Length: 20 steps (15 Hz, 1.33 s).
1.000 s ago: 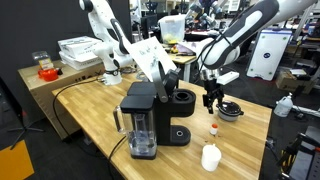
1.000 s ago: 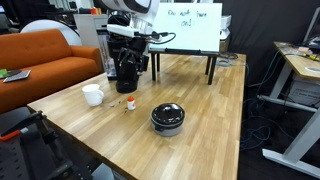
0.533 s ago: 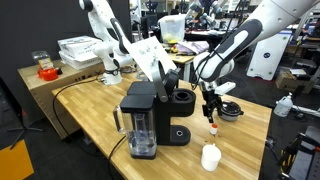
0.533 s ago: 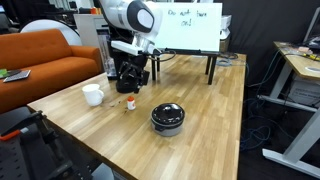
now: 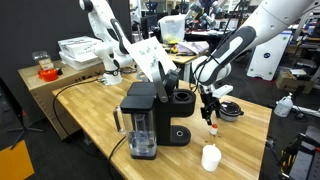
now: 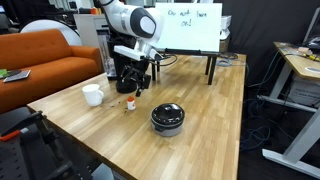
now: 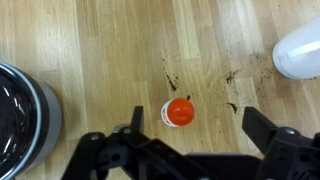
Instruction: Put the coffee pod in the mug
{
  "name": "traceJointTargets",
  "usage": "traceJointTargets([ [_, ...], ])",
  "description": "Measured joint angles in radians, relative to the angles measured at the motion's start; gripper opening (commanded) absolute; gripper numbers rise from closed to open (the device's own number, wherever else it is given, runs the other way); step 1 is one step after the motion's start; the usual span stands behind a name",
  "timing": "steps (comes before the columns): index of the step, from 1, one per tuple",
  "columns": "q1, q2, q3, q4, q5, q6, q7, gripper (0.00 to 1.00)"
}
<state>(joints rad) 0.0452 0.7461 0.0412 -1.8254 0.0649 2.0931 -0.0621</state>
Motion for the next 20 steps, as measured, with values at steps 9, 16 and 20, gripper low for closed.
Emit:
traceJointTargets([
  [9, -0.02, 0.035, -0.006, 0.015, 0.0, -0.001, 0.0, 1.0],
  [16, -0.03, 0.103, -0.007, 0.095, 0.0, -0.036, 0.0, 1.0],
  [20, -0.03, 0.139, -0.004, 0.136, 0.0, -0.072, 0.0, 1.0],
])
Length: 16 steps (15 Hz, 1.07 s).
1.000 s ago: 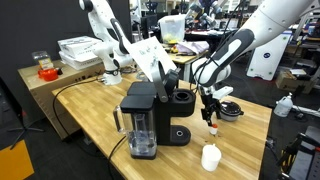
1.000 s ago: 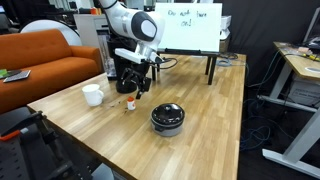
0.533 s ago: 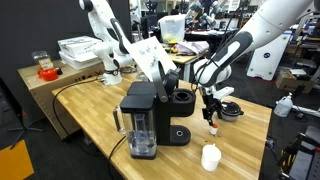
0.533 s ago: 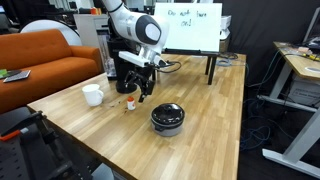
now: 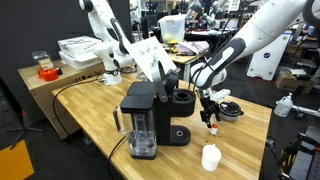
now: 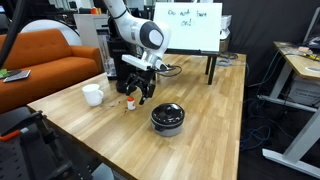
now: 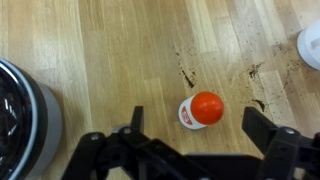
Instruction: Put the coffee pod in the mug
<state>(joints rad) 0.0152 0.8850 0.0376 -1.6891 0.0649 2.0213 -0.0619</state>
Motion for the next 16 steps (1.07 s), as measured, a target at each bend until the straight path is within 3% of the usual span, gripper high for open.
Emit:
traceJointTargets([
  [16, 0.0, 0.056, 0.009, 0.084, 0.002, -0.088, -0.004, 1.0],
])
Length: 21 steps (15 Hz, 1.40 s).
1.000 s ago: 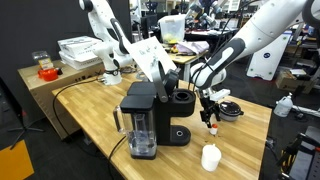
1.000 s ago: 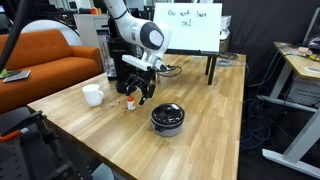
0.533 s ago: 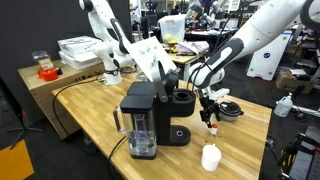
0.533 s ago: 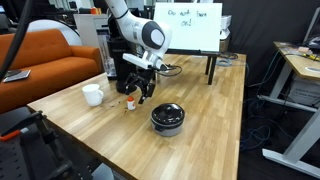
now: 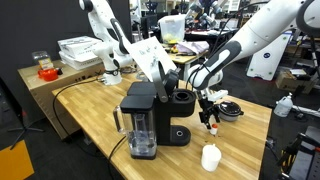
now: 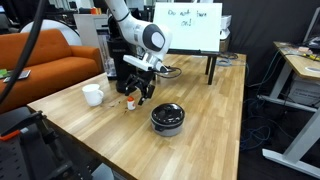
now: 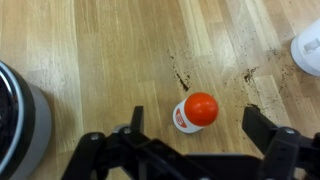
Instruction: Put the coffee pod in the mug
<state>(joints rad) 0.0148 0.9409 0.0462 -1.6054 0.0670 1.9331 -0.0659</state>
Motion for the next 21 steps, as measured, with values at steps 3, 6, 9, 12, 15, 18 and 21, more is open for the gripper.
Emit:
traceJointTargets([
  [3, 0.0, 0.026, 0.005, 0.031, 0.002, -0.004, -0.007, 1.0],
  [6, -0.001, 0.05, 0.008, 0.064, 0.006, -0.011, -0.01, 1.0],
  [9, -0.004, 0.063, 0.008, 0.084, 0.007, -0.023, -0.01, 1.0],
  [12, -0.012, 0.063, 0.008, 0.084, 0.012, -0.037, -0.011, 1.0],
  [15, -0.02, 0.063, 0.008, 0.084, 0.024, -0.047, -0.012, 1.0],
  [18, -0.021, 0.063, 0.009, 0.084, 0.025, -0.056, -0.015, 1.0],
  [21, -0.021, 0.063, 0.012, 0.083, 0.025, -0.065, -0.018, 1.0],
])
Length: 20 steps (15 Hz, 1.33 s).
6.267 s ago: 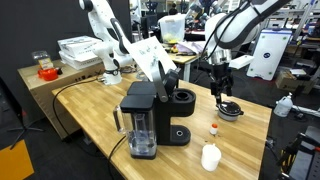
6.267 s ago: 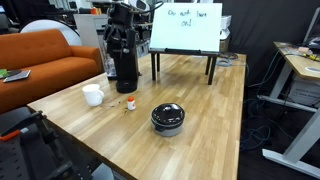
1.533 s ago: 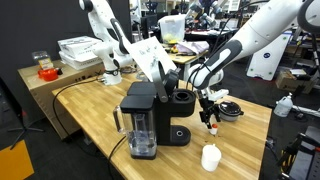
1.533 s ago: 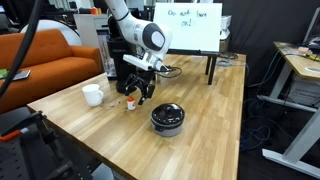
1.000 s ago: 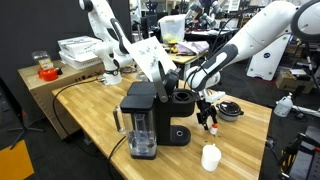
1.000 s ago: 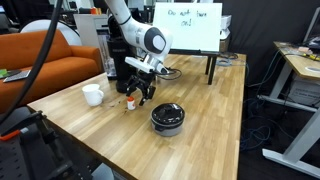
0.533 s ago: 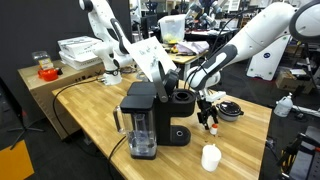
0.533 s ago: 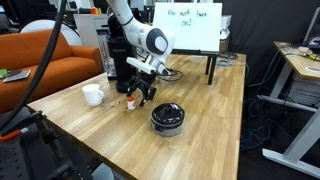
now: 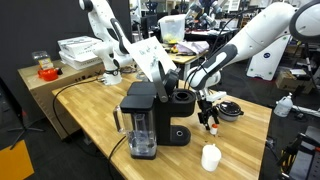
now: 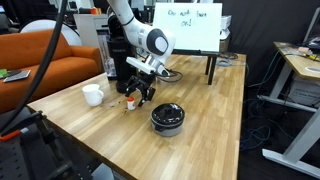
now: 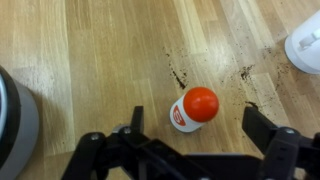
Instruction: Put the coffee pod in the mug
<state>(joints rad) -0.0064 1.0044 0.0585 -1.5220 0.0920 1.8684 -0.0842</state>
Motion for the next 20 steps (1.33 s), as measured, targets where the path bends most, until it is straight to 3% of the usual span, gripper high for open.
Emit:
traceJointTargets([
  [4, 0.0, 0.003, 0.006, 0.0, 0.0, -0.01, -0.003, 0.96],
  [5, 0.0, 0.004, 0.007, 0.0, 0.0, -0.013, -0.003, 0.78],
  [7, 0.0, 0.004, 0.008, 0.0, 0.001, -0.022, -0.004, 0.69],
  [15, 0.0, 0.012, 0.008, 0.001, 0.001, -0.034, -0.007, 0.13],
  [20, -0.002, 0.014, 0.008, 0.004, 0.001, -0.041, -0.007, 0.1],
])
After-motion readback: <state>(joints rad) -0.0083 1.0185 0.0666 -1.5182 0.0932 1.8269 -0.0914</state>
